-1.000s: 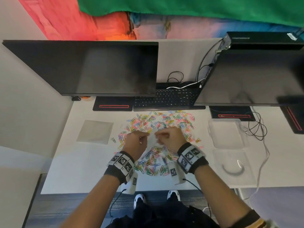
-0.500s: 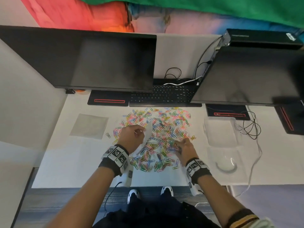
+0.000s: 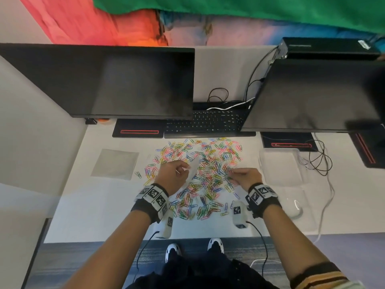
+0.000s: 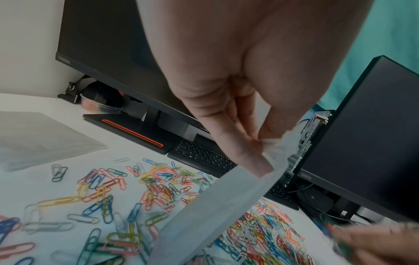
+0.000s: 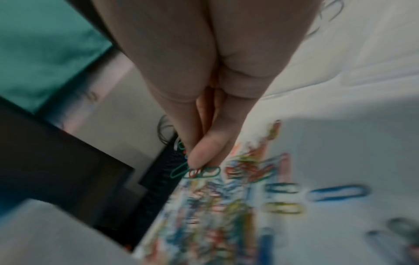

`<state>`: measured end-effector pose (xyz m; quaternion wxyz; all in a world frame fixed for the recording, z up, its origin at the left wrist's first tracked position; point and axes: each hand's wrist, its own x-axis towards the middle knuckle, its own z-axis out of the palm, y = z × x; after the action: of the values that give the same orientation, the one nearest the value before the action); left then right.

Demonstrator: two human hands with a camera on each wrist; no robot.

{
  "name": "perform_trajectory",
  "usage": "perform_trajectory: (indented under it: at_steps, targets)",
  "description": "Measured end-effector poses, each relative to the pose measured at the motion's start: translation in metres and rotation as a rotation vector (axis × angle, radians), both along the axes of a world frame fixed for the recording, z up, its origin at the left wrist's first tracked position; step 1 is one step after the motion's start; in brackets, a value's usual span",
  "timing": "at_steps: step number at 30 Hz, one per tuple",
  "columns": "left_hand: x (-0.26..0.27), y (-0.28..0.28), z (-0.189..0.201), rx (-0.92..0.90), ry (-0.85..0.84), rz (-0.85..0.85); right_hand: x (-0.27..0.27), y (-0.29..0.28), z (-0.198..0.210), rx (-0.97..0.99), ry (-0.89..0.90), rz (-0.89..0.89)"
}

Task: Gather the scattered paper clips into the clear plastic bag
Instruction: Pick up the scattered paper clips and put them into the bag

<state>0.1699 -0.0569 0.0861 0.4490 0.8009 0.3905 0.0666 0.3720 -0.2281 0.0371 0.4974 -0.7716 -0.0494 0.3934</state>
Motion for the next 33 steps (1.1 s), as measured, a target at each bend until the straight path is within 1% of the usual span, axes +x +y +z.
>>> perform_trajectory:
  at_steps: [2,4,6,8,11,13,15,17,19,22,25,29,33]
  targets:
    - [0.006,-0.002,0.001,-0.005,0.008,-0.013,-0.011,0.011,0.029,0.214,0.145,-0.006]
    - [0.011,-0.005,0.0,-0.009,0.01,-0.027,-0.026,0.024,0.05,0.341,0.243,0.019]
    - [0.014,-0.009,-0.002,0.002,0.011,-0.043,-0.041,0.037,0.058,0.376,0.318,0.025]
    - [0.016,-0.013,-0.001,0.018,0.01,-0.058,-0.056,0.047,0.056,0.353,0.337,0.009]
    - [0.018,-0.016,0.001,-0.019,-0.004,-0.043,-0.066,0.055,0.046,0.242,0.24,-0.036]
    - [0.02,-0.018,0.004,-0.029,-0.008,-0.035,-0.069,0.057,0.041,0.144,0.116,-0.017]
    - [0.021,-0.02,0.004,-0.046,-0.009,-0.04,-0.072,0.06,0.038,0.016,-0.061,0.099]
    - [0.024,-0.023,0.003,-0.037,-0.021,-0.075,-0.074,0.062,0.039,-0.126,-0.237,0.275]
    - [0.027,-0.025,0.003,0.018,-0.037,-0.127,-0.074,0.065,0.044,-0.214,-0.306,0.367]
    - [0.028,-0.023,0.006,0.033,-0.052,-0.147,-0.068,0.068,0.048,-0.232,-0.387,0.402]
    - [0.027,-0.021,0.008,0.034,-0.062,-0.112,-0.065,0.07,0.048,-0.209,-0.443,0.454]
    - [0.027,-0.019,0.006,0.017,-0.084,-0.055,-0.064,0.071,0.049,-0.182,-0.486,0.457]
    - [0.03,-0.018,0.004,0.053,-0.103,-0.058,-0.062,0.073,0.048,-0.235,-0.518,0.597]
